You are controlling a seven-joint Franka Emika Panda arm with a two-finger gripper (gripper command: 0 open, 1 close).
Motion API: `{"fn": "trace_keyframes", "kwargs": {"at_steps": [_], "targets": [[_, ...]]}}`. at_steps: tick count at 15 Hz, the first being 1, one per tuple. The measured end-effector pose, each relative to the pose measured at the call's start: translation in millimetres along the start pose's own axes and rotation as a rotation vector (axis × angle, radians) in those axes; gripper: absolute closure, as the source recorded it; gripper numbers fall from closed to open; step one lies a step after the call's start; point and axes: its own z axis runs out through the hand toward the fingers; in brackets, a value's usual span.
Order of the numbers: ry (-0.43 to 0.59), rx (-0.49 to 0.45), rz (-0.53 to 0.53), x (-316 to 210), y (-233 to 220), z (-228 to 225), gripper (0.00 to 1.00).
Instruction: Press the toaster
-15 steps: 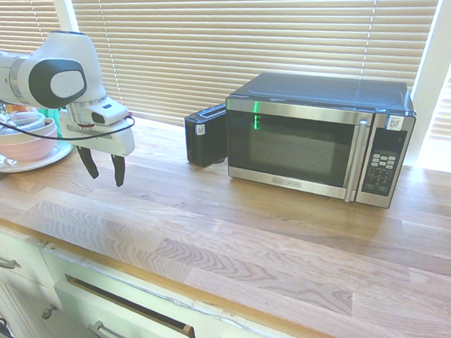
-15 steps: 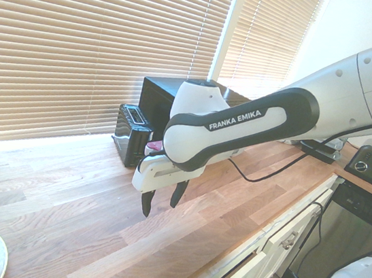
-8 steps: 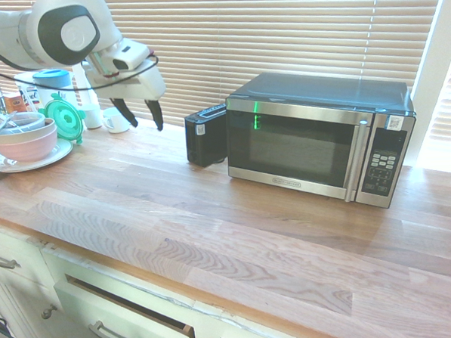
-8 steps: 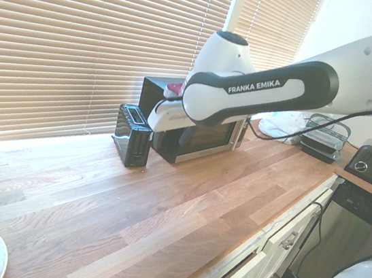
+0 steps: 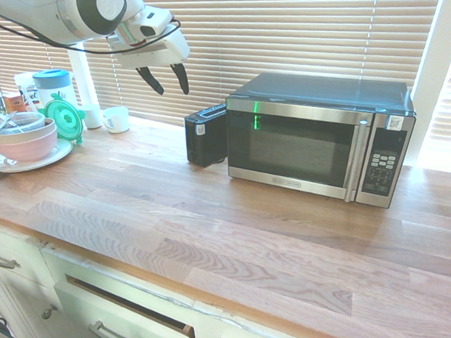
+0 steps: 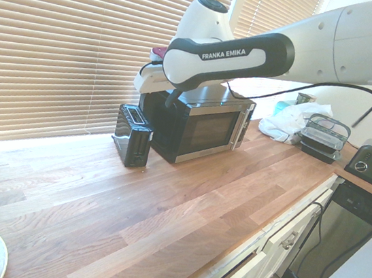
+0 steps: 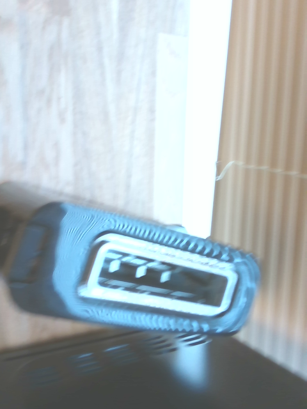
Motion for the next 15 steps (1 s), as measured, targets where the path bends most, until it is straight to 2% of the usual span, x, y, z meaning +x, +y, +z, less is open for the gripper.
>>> {"fn": "trace_keyframes", "kwargs": {"at_steps": [5,6,15], "targets": [[-0.016,-0.018,0.01,13.3,-7.6,17.0,0.0],[-0.021,-0.025,0.019,18.0,-4.4,24.4,1.0],[-0.056,-0.044,0.002,20.6,-18.8,56.0,1.0]]}}
